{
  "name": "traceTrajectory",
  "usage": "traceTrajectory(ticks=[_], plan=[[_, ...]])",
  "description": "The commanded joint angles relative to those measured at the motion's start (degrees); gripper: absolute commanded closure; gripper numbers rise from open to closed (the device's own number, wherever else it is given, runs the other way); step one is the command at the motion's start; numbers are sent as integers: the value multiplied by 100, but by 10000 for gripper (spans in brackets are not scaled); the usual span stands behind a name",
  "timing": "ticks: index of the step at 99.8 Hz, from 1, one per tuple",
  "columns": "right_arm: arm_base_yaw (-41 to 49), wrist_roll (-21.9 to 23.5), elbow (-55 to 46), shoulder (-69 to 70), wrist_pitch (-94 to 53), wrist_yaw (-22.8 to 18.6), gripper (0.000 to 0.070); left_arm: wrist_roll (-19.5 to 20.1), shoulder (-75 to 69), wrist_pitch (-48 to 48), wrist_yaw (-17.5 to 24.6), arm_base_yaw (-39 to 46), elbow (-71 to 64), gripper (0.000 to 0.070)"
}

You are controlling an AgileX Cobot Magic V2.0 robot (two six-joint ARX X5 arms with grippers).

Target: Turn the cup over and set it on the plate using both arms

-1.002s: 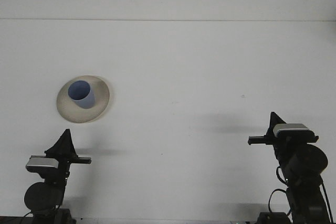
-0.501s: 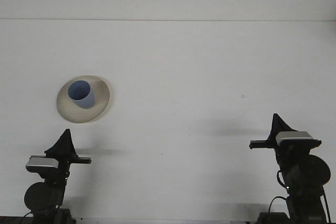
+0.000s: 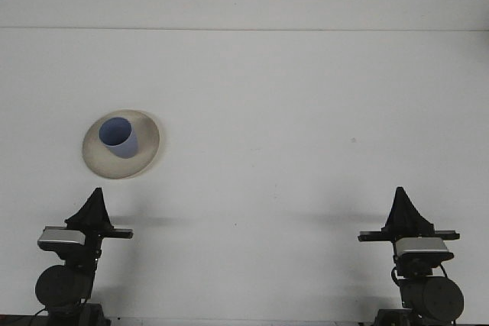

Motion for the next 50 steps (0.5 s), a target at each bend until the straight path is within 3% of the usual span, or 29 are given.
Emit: traceTrajectory(ticks=[1, 50], plan=[[4, -35, -111, -236, 33, 9, 698, -15, -9, 61, -2, -2, -114, 689], [0, -20, -675, -212, 240, 271, 698, -15, -9, 52, -2, -2, -109, 689]])
